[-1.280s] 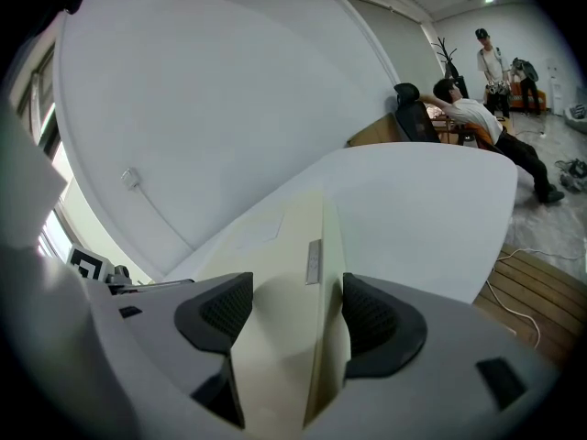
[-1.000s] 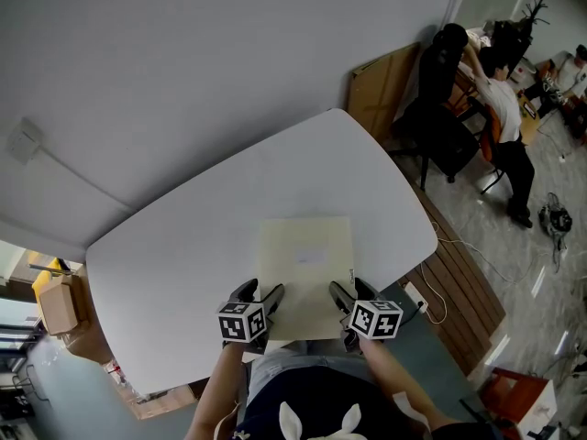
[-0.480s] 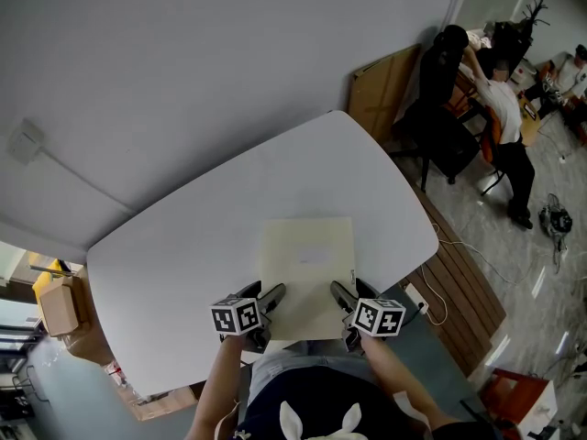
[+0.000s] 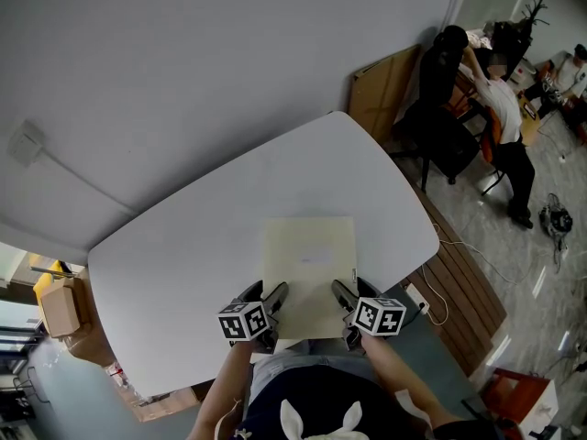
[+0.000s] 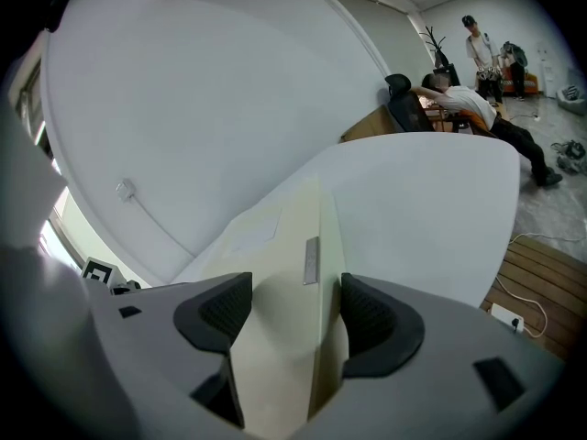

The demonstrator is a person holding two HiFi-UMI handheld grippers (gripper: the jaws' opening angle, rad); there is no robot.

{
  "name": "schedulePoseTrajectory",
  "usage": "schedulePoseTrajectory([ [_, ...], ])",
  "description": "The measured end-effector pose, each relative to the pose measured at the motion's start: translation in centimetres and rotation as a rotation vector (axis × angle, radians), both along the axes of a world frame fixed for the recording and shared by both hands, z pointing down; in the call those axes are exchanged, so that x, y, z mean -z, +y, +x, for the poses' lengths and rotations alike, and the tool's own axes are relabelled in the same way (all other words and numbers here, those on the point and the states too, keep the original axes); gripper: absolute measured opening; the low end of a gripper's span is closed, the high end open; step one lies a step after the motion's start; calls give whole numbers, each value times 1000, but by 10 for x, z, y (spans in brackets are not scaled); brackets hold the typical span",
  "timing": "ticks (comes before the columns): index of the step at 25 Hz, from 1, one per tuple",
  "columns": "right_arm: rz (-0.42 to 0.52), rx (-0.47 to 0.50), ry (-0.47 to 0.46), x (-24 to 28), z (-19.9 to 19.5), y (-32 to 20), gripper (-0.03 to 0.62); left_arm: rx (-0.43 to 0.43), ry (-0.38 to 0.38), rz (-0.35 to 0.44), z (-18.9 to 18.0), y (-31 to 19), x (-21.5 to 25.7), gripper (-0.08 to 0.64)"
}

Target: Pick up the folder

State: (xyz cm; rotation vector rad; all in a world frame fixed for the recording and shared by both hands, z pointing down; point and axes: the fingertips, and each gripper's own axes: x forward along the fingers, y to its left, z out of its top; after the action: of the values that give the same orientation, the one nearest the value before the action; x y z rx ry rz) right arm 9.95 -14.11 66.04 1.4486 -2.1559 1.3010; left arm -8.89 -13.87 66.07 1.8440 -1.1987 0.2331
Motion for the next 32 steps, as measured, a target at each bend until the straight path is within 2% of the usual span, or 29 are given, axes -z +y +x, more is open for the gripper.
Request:
schedulePoseTrajectory([
  [8, -3, 18, 16, 7, -4, 0, 281, 30, -20, -6, -3, 4, 5, 293],
  [32, 183, 41, 9, 82, -13, -10, 281, 60, -74, 185, -11, -1, 80, 293],
])
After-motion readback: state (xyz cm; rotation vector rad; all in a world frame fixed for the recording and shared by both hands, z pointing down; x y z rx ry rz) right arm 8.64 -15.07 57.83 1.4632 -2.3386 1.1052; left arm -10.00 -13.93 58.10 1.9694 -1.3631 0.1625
